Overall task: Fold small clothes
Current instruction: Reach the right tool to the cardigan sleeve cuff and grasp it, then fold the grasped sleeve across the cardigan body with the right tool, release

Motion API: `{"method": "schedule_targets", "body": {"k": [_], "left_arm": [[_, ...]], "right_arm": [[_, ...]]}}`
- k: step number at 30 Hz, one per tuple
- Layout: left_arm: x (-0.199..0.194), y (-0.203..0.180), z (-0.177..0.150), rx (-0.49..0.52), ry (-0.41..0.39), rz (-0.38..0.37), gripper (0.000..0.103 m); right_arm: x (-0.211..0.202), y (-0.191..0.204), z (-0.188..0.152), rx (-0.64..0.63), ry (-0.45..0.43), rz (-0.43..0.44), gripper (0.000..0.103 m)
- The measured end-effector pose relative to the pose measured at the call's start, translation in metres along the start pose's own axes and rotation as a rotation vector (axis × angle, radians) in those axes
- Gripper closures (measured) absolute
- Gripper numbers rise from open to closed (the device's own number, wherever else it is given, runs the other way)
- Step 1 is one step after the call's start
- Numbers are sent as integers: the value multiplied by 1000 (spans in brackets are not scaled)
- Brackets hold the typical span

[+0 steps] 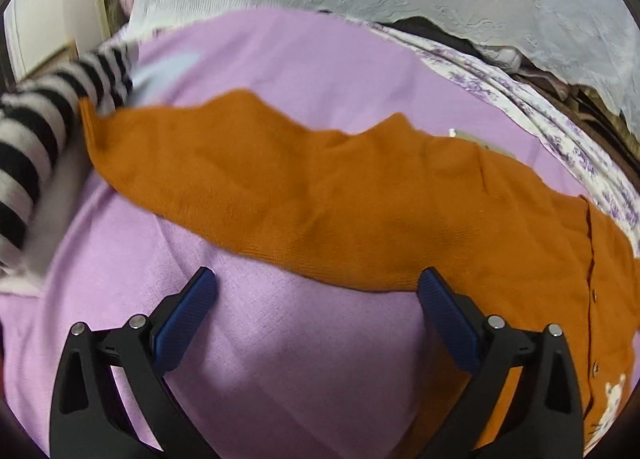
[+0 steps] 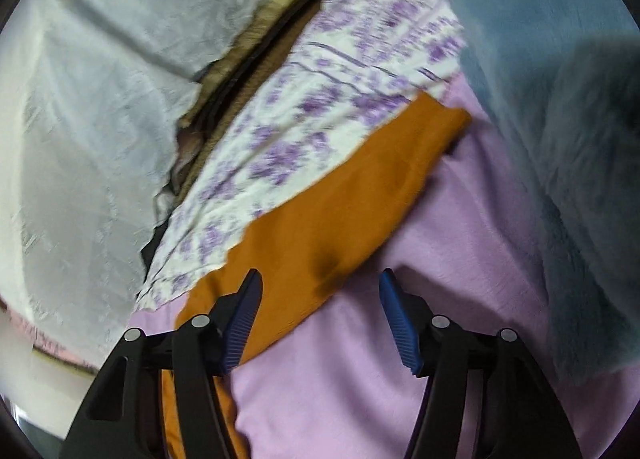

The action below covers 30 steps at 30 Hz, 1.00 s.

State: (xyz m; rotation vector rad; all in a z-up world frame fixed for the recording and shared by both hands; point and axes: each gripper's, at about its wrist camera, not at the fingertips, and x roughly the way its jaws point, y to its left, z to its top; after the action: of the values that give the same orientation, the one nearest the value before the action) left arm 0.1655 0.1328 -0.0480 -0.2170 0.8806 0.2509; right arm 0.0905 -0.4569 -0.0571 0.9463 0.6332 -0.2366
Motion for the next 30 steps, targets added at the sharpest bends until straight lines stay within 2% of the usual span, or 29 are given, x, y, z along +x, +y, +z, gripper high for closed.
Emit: {"method": "schedule_targets", "body": {"k": [6, 9, 12, 13, 14, 17, 21, 26, 30], "left_arm": [[-4, -9, -7, 56, -24, 29, 4], [-4, -9, -6, 48, -17, 19, 4], [-5, -7, -7, 40, -14, 11, 4], [-5, -7, -7, 43, -14, 11, 4], [-5, -7, -7, 45, -14, 12, 4], [-7, -8, -8, 51, -18, 12, 4], [-16, -4, -7, 50, -45, 4, 4], [-32, 4, -3, 52, -115, 52, 4], [-30, 12, 2, 18, -99, 50, 4]], "right_arm": [[13, 3, 20, 28, -73, -56, 42], [21, 7, 29, 19, -104, -90, 43], [24, 3, 29, -16, -130, -78, 68], [24, 2, 27, -25, -131, -64, 83], [24, 1, 26, -31, -128, -57, 92], [15, 7, 24, -65, -137, -2, 96], [-5, 25, 19, -145, -182, 32, 97], [-24, 55, 9, -265, -216, 56, 97], [-30, 87, -1, -353, -214, 72, 97]]}}
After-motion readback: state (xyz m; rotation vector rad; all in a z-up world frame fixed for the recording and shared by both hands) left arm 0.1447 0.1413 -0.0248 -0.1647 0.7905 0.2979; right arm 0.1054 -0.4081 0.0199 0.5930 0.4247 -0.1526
